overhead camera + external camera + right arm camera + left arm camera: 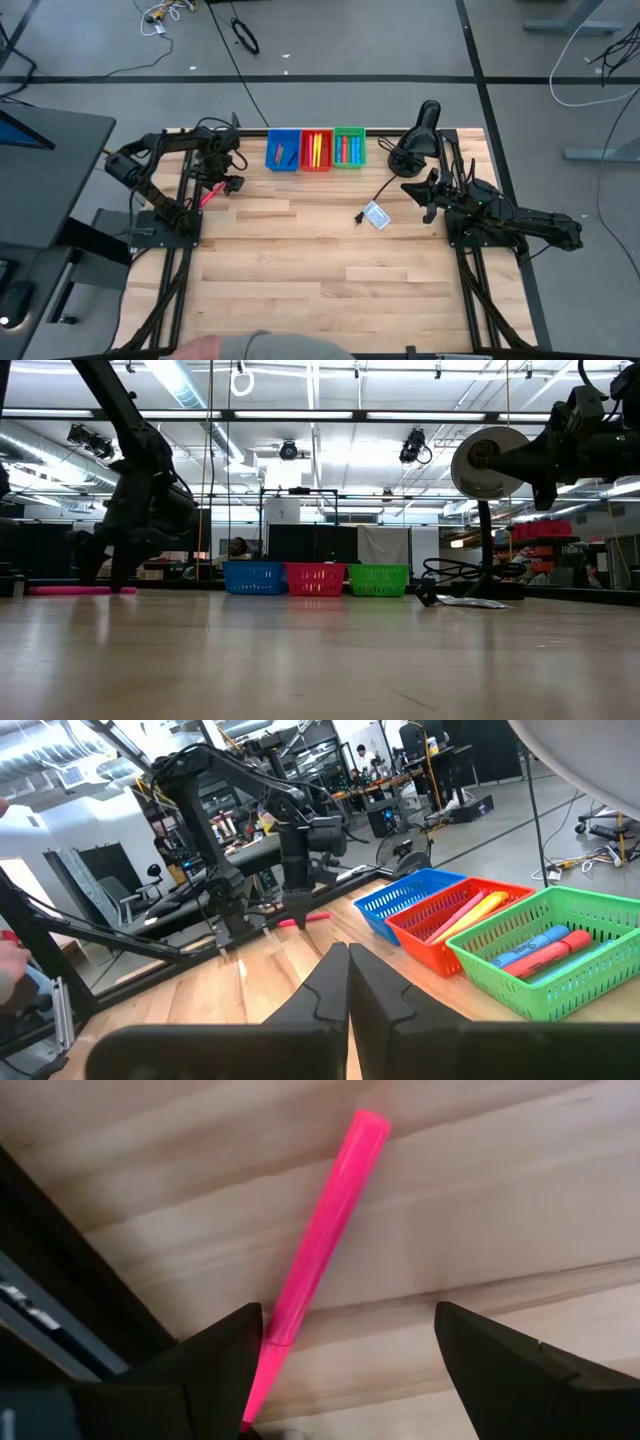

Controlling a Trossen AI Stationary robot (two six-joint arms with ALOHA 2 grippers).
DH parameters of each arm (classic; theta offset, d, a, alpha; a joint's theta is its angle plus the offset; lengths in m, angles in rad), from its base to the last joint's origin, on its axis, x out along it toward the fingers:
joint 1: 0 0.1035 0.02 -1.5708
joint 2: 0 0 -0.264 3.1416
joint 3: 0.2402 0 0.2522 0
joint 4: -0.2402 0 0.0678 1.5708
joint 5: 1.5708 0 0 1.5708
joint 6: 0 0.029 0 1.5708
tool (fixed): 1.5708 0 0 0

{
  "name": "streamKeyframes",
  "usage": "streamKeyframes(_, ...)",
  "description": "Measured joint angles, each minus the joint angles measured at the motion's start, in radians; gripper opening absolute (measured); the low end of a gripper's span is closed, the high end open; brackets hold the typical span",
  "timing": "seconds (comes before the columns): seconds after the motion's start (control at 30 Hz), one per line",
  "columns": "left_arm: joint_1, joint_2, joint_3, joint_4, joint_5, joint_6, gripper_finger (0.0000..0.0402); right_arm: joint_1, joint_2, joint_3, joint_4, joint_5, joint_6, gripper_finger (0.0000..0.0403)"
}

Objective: Pick & Place Markers
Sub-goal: Put the pink marker into the red bin

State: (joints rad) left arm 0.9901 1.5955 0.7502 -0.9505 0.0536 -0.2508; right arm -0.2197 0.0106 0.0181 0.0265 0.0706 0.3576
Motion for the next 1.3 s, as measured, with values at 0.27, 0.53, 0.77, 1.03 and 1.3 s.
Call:
streamKeyframes(0.27,-0.010,0.026,0.002,0.036,0.026,-0.001,0.0300,0.000,0.000,0.000,0.000,0.000,0.000,0.0011)
streamKeyframes(0.53,-0.075,0.032,0.002,0.054,0.020,-0.008,0.0267,0.000,0.000,0.000,0.000,0.000,0.000,0.0011)
streamKeyframes(0.77,-0.097,0.032,0.002,0.059,0.025,-0.014,0.0198,0.000,0.000,0.000,0.000,0.000,0.000,0.0011)
streamKeyframes(1.03,-0.137,0.032,0.002,0.064,0.036,-0.054,0.0132,0.000,0.000,0.000,0.000,0.000,0.000,0.0011)
streamKeyframes(1.3,-0.262,0.036,0.026,0.061,0.040,-0.053,0.0100,0.000,0.000,0.000,0.000,0.000,0.000,0.0011)
